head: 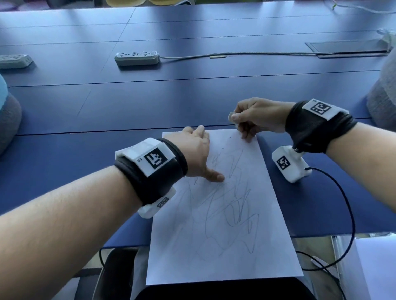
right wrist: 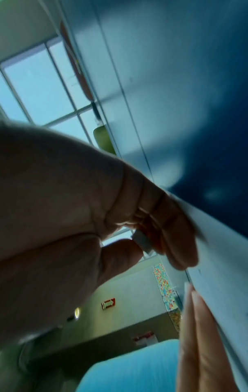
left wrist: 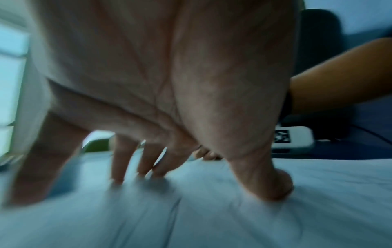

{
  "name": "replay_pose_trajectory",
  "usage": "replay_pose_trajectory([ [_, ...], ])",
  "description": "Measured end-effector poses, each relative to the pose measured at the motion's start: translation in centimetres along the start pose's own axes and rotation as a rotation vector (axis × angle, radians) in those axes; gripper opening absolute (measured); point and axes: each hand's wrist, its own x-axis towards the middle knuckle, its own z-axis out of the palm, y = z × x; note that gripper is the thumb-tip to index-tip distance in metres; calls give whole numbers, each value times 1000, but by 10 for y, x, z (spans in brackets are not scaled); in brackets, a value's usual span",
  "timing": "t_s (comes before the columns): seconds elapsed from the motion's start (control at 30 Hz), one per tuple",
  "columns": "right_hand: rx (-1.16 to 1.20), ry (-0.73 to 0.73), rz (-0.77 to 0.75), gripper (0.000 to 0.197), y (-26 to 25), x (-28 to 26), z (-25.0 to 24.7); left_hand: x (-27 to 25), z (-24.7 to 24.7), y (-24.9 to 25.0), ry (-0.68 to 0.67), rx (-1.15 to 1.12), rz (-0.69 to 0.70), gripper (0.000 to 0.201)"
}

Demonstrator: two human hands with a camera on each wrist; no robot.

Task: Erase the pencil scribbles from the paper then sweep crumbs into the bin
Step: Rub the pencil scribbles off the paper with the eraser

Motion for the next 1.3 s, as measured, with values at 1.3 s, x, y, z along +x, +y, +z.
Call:
replay_pose_trajectory([
  [1.3, 0, -39, 16, 15, 0, -1, 7, -41, 20, 8, -74, 43, -276, 137],
])
